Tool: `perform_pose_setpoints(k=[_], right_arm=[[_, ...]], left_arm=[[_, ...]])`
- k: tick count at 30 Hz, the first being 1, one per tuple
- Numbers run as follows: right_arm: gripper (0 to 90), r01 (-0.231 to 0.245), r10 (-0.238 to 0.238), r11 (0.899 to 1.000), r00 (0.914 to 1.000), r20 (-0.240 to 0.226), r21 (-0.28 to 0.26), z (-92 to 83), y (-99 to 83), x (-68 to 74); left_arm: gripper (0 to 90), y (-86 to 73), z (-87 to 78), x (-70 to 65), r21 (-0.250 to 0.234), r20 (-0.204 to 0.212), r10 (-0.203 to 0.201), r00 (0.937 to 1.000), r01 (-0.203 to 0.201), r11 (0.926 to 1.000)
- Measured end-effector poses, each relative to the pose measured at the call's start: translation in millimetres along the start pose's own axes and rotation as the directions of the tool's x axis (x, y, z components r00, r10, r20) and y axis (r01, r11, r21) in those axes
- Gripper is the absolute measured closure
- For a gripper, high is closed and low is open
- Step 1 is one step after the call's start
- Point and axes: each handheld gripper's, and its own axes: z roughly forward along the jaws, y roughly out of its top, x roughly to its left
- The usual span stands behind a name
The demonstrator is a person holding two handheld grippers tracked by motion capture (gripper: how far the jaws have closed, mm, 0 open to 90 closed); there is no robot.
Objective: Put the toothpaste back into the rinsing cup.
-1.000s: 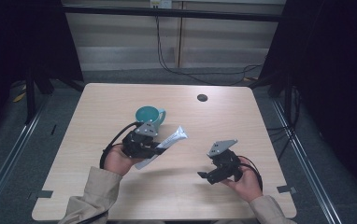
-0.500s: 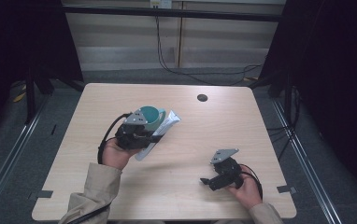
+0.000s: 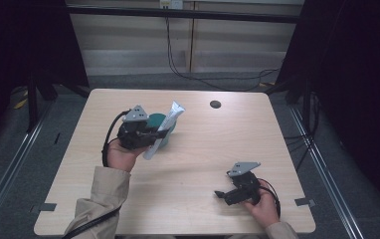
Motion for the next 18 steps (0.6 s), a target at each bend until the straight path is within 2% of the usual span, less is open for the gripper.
perform_pose_setpoints(k=[8, 13, 18], right_arm=[[13.6, -0.006, 0.006, 1.000, 0.9999, 0.010, -0.001, -0.2, -0.4, 0.7], [13.4, -0.006, 0.006, 1.000, 1.0000, 0.007, -0.024, -0.3, -3.3, 0.4], [13.1, -0.006, 0.006, 0.999, 1.0000, 0.002, -0.047, -0.1, -6.2, -0.4]], left_arm=[[77.8, 8.4, 0.2, 5.8, -0.049, -0.030, -0.022, 0.9993, 0.020, 0.9986], [77.8, 11.8, 3.1, 11.2, -0.071, -0.055, -0.039, 0.9977, 0.035, 0.9969], [77.8, 15.6, 4.1, 16.3, -0.117, -0.084, -0.055, 0.9949, 0.045, 0.9922]])
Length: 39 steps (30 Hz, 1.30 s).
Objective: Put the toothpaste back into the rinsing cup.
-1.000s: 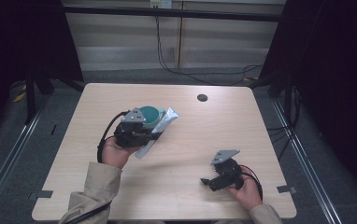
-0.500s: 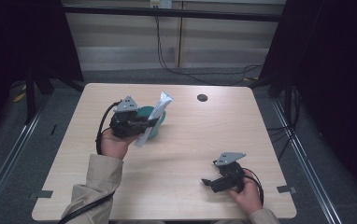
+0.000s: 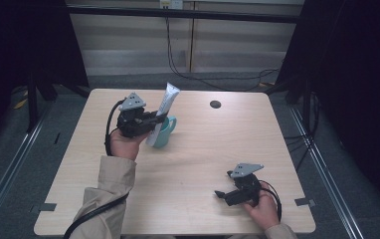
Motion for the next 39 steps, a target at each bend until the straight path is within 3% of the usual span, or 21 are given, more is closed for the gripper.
perform_pose_setpoints(k=[17, 31, 39], right_arm=[[13.1, -0.004, 0.004, 1.000, 1.0000, 0.001, -0.009, 0.1, -1.0, 0.2], [13.1, -0.004, 0.004, 1.000, 1.0000, 0.000, -0.010, 0.1, -1.1, 0.2], [13.1, -0.004, 0.004, 1.000, 1.0000, 0.000, -0.010, 0.2, -1.1, 0.2]], left_arm=[[77.7, 11.6, 15.0, 12.9, -0.051, -0.064, -0.019, 0.9977, 0.016, 0.9986], [77.7, 12.7, 28.4, 21.9, -0.081, -0.087, -0.034, 0.9956, 0.027, 0.9963], [77.6, 10.2, 34.8, 28.5, -0.105, -0.098, -0.064, 0.9931, 0.054, 0.9931]])
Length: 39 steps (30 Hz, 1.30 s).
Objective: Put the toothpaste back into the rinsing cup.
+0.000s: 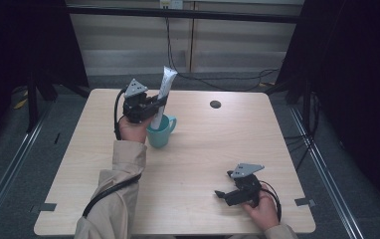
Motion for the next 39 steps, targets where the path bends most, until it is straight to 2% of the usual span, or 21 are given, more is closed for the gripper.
perform_pose_setpoints(k=[9, 14, 26, 39], right_arm=[[13.1, -0.001, 0.001, 1.000, 1.0000, 0.000, 0.000, 0.0, 0.0, 0.1], [13.1, -0.001, 0.001, 1.000, 1.0000, 0.000, 0.000, 0.0, 0.0, 0.1], [13.1, -0.001, 0.001, 1.000, 1.0000, -0.001, 0.000, 0.0, 0.0, 0.0], [13.1, -0.001, 0.001, 1.000, 1.0000, -0.001, 0.000, 0.0, 0.0, 0.1]], left_arm=[[77.5, -2.6, 6.4, 4.2, 0.001, -0.017, 0.000, 0.9999, 0.000, 1.0000], [77.5, -7.4, 10.4, 6.0, -0.007, -0.033, -0.012, 0.9994, 0.012, 0.9999], [77.2, -33.5, 20.1, 11.1, 0.020, -0.051, -0.029, 0.9983, 0.030, 0.9994], [76.8, -53.5, 24.9, 9.1, 0.052, -0.062, -0.036, 0.9974, 0.039, 0.9978]])
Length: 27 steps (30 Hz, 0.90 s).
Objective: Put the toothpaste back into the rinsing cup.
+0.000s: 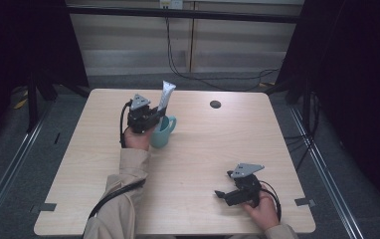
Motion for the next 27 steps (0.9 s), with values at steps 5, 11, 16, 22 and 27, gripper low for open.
perform_pose_setpoints(k=[5, 11, 16, 22, 27], right_arm=[[13.1, 0.000, 0.000, 1.000, 1.0000, 0.000, 0.000, 0.0, 0.0, 0.0], [13.1, -0.001, 0.001, 1.000, 1.0000, 0.000, 0.000, 0.0, 0.0, 0.0], [13.2, -0.001, 0.001, 1.000, 1.0000, 0.000, 0.000, 0.0, 0.0, 0.0], [13.1, 0.000, 0.000, 1.000, 1.0000, 0.000, 0.000, 0.0, 0.0, 0.0], [13.2, -0.002, 0.002, 1.000, 1.0000, 0.000, 0.000, 0.0, 0.0, 0.1]], left_arm=[[76.5, -4.4, 2.1, -1.5, 0.030, -0.003, 0.010, 0.9999, -0.010, 0.9995], [69.9, -7.7, 1.1, -1.6, 0.048, -0.001, 0.024, 0.9997, -0.024, 0.9986], [70.3, -7.4, -1.5, -2.3, 0.061, 0.010, 0.013, 0.9999, -0.014, 0.9981], [68.8, -6.5, -3.6, -3.5, 0.093, 0.004, 0.026, 0.9996, -0.027, 0.9953], [62.4, -4.3, -6.9, -1.8, 0.122, 0.002, 0.020, 0.9998, -0.020, 0.9923]])
